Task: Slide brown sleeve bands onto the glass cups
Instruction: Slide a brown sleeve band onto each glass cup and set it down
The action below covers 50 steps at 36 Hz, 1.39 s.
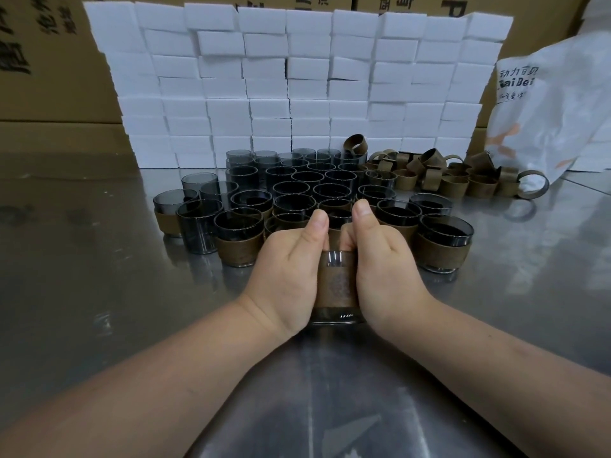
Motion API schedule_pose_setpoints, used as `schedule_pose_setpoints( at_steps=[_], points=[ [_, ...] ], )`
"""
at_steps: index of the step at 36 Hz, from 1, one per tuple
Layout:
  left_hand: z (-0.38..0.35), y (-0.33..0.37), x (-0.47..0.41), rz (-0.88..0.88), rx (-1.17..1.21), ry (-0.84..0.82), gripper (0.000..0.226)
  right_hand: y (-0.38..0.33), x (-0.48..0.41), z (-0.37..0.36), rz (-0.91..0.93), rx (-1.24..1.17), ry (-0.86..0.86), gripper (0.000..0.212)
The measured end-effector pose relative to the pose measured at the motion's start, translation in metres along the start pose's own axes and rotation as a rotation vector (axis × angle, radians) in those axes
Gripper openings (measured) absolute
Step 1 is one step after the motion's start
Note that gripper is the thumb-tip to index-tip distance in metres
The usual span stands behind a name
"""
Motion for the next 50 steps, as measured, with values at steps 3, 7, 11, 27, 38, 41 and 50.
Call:
schedule_pose_setpoints(
  at_steps=[3, 7, 11, 27, 38, 41, 50],
  points=[
    [0.001, -0.002, 0.0, 0.003, -0.01, 0.012, 0.054, 0.0, 0.0, 0.0, 0.009, -0.008, 0.001, 0.056],
    [0.008, -0.001, 0.0, -0.04, -0.103, 0.098, 0.056, -0.001, -0.003, 0.005, 0.052, 0.052, 0.038, 0.056],
    [0.017, 0.01, -0.001, -0.147, -0.337, 0.183, 0.05, -0.016, -0.003, 0.01, 0.192, 0.218, 0.088, 0.056],
    [0.002, 0.01, -0.006, -0.16, -0.855, 0.057, 0.037, -0.016, -0.017, 0.027, 0.183, 0.676, 0.105, 0.043],
    [0.001, 0.01, -0.003, -0.191, -0.914, 0.071, 0.026, -0.004, -0.029, 0.031, 0.174, 0.833, 0.092, 0.033],
    [0.0, 0.011, -0.003, -0.216, -0.915, 0.074, 0.023, -0.006, -0.029, 0.039, 0.164, 0.836, 0.153, 0.024],
    [-0.009, 0.008, 0.001, -0.18, -0.67, -0.093, 0.012, -0.018, -0.028, 0.07, 0.082, 0.704, 0.332, 0.019]
  ],
)
Point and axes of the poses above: each hand's wrist, its own x-axis away from the middle knuckle, its own z-axis out of the back of the hand, y = z × x, the point moved 10 cm from there along -x, towards the middle knuckle, and after that the axes turned 13 degrees about -x, right-handed, at the moved point
